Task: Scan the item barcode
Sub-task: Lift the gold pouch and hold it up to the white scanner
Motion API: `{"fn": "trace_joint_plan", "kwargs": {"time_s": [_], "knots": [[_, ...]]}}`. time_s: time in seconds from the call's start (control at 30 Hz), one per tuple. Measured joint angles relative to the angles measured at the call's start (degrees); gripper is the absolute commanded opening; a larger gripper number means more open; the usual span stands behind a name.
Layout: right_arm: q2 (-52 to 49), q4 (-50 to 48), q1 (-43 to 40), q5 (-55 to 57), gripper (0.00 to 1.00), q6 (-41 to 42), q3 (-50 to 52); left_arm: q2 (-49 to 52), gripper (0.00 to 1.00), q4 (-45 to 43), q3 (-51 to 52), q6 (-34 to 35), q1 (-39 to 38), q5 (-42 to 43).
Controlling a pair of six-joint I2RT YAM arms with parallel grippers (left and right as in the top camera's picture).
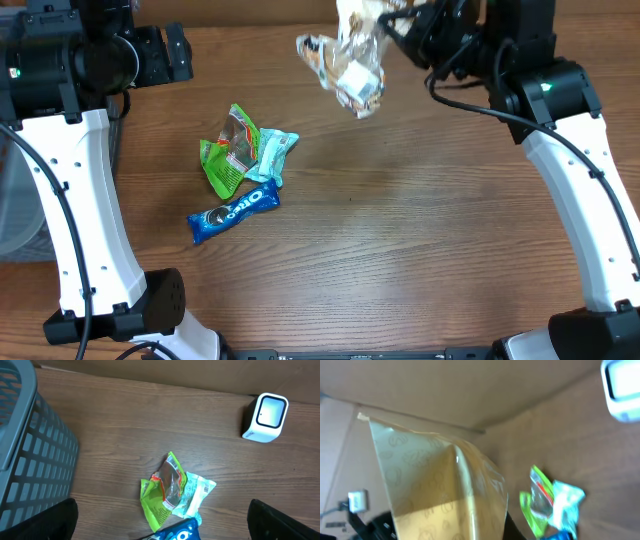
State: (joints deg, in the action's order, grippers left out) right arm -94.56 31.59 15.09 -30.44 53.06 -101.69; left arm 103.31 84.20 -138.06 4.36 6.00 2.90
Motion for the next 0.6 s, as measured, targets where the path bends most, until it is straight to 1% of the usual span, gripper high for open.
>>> {"fn": "trace_joint_plan", "kwargs": {"time_s": [0.13, 0.23, 0.3, 0.37, 0.43, 0.5, 0.53, 0.6], "knots": [[0.0, -2.3, 0.2, 2.9, 0.04, -0.7, -0.7, 0.0, 1.0, 0.0, 0.0, 0.0, 0.0, 0.0], [0.0, -2.3, 1.4, 6.7, 0.04, -6.7, -0.7, 0.0, 1.0, 0.0, 0.0, 0.0, 0.0, 0.0], [0.0, -2.2, 3.6, 10.4, 0.04, -14.6, -0.7, 0.0, 1.0, 0.0, 0.0, 0.0, 0.0, 0.0], [-0.5, -2.5, 7.1, 16.0, 0.04, -25.8, -0.7, 0.0, 1.0, 0.0, 0.0, 0.0, 0.0, 0.0], [-1.7, -3.0, 10.2, 21.4, 0.04, -33.3, -0.7, 0.0, 1.0, 0.0, 0.0, 0.0, 0.0, 0.0], [-4.6, -4.4, 13.2, 28.6, 0.04, -39.4, -0.7, 0.0, 1.0, 0.0, 0.0, 0.0, 0.0, 0.0], [-5.9, -5.0, 14.0, 31.5, 0.04, -41.1, -0.7, 0.0, 1.0, 0.0, 0.0, 0.0, 0.0, 0.0], [-10.2, -9.0, 15.5, 39.5, 0.04, -45.2, -0.6, 0.0, 1.0, 0.0, 0.0, 0.0, 0.0, 0.0]]}}
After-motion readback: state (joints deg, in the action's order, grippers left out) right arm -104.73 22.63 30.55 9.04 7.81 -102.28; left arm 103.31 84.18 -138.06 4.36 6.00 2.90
